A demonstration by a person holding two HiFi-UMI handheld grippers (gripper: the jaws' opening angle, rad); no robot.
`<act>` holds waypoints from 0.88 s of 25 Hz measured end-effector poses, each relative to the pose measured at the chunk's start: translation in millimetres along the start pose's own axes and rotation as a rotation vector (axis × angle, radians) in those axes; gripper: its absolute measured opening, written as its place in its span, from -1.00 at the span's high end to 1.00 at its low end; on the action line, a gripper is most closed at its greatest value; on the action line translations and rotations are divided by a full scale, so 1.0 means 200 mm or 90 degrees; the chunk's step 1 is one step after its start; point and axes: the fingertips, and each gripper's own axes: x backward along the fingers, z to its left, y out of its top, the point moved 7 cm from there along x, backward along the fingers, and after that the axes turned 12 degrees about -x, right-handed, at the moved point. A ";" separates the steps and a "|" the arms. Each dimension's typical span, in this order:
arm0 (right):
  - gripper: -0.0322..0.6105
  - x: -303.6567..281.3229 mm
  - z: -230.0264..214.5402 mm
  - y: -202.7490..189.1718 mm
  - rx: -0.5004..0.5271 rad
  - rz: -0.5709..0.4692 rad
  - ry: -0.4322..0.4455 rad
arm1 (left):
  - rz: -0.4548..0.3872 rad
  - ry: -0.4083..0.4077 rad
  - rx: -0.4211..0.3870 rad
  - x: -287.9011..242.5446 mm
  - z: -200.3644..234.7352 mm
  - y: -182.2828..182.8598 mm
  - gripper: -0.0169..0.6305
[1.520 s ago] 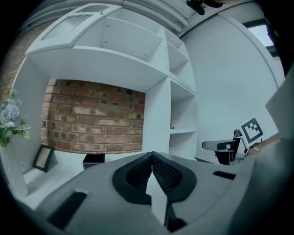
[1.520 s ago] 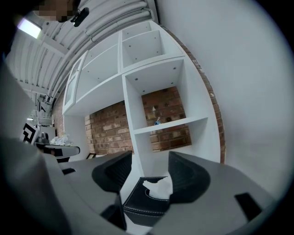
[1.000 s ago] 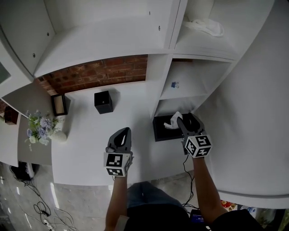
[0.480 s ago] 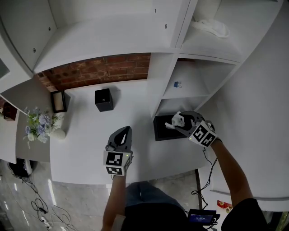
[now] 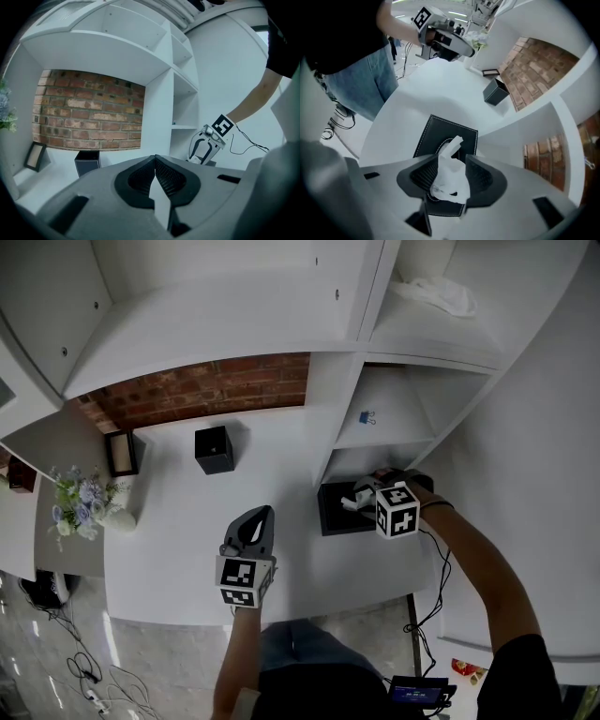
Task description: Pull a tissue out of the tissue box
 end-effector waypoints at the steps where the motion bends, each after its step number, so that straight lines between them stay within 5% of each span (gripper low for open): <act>1: 0.34 -0.02 0.00 0.00 0.010 0.012 0.010 | 0.002 0.000 0.000 0.00 0.00 0.00 0.92; 14: 0.87 -0.10 0.00 0.00 0.012 0.031 0.045 | 0.014 0.023 0.001 0.04 0.03 -0.03 0.92; 22: 0.90 -0.06 -0.02 -0.03 -0.055 -0.006 0.026 | 0.021 0.019 0.003 0.04 0.03 -0.04 0.92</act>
